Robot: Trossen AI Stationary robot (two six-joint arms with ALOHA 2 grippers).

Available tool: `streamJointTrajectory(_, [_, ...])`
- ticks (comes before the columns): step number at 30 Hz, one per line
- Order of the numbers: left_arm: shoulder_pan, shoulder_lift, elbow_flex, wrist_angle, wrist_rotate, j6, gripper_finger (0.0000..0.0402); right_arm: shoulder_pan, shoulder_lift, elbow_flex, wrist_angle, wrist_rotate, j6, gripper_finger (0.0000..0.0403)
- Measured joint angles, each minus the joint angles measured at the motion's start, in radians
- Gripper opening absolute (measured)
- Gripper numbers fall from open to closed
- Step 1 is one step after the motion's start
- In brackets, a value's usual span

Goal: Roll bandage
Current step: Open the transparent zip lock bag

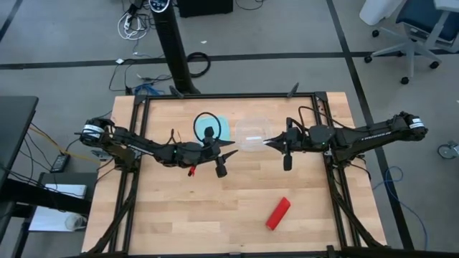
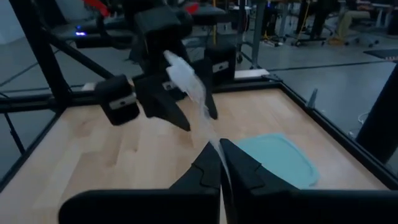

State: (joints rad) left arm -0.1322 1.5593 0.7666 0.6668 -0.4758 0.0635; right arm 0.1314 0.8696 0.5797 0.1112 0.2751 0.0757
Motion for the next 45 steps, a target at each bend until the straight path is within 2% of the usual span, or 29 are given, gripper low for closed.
streamJointTrajectory(5, [0.0, 0.0, 0.0, 0.013, -0.019, 0.014, 0.0155, 0.0, 0.01, 0.0, 0.02, -0.023, -0.005, 0.0])
streamJointTrajectory(7, [0.0, 0.0, 0.0, 0.033, -0.03, 0.024, 0.0142, 0.0, 0.017, 0.0, 0.02, -0.031, -0.001, 0.0])
streamJointTrajectory(9, [0.001, -0.001, 0.0, 0.033, -0.033, 0.03, 0.0113, 0.0, 0.023, 0.0, 0.029, -0.037, 0.0, 0.0001])
streamJointTrajectory(12, [0.001, -0.001, 0.0, 0.023, -0.035, 0.03, 0.0033, 0.0, 0.025, 0.0, 0.03, -0.039, 0.0, 0.0004])
streamJointTrajectory(15, [0.001, -0.001, 0.0, 0.003, -0.032, 0.023, 0.0008, 0.0, 0.026, 0.0, 0.029, -0.039, 0.003, 0.0008])
streamJointTrajectory(20, [0.001, -0.004, 0.022, -0.063, -0.032, 0.011, 0.0003, 0.0, 0.018, 0.002, -0.003, -0.039, 0.023, 0.0031])
streamJointTrajectory(27, [0.005, -0.071, 0.163, -0.427, -0.029, -0.022, 0.0001, -0.004, -0.02, 0.084, -0.231, 0.01, 0.064, 0.0089])
streamJointTrajectory(34, [0.038, -0.13, 0.366, -0.845, 0.002, -0.042, 0.0001, -0.029, -0.02, 0.259, -0.497, -0.007, 0.095, 0.012])
streamJointTrajectory(38, [0.048, -0.129, 0.421, -0.918, 0.024, -0.034, 0.0, -0.051, 0.014, 0.385, -0.649, -0.018, 0.1, 0.0123])
streamJointTrajectory(40, [0.047, -0.129, 0.425, -0.902, 0.029, -0.026, 0.0, -0.065, 0.023, 0.42, -0.652, -0.019, 0.064, 0.0123])
streamJointTrajectory(45, [0.048, -0.128, 0.424, -0.873, 0.025, -0.032, 0.0, -0.068, 0.005, 0.406, -0.43, -0.092, -0.022, 0.012])
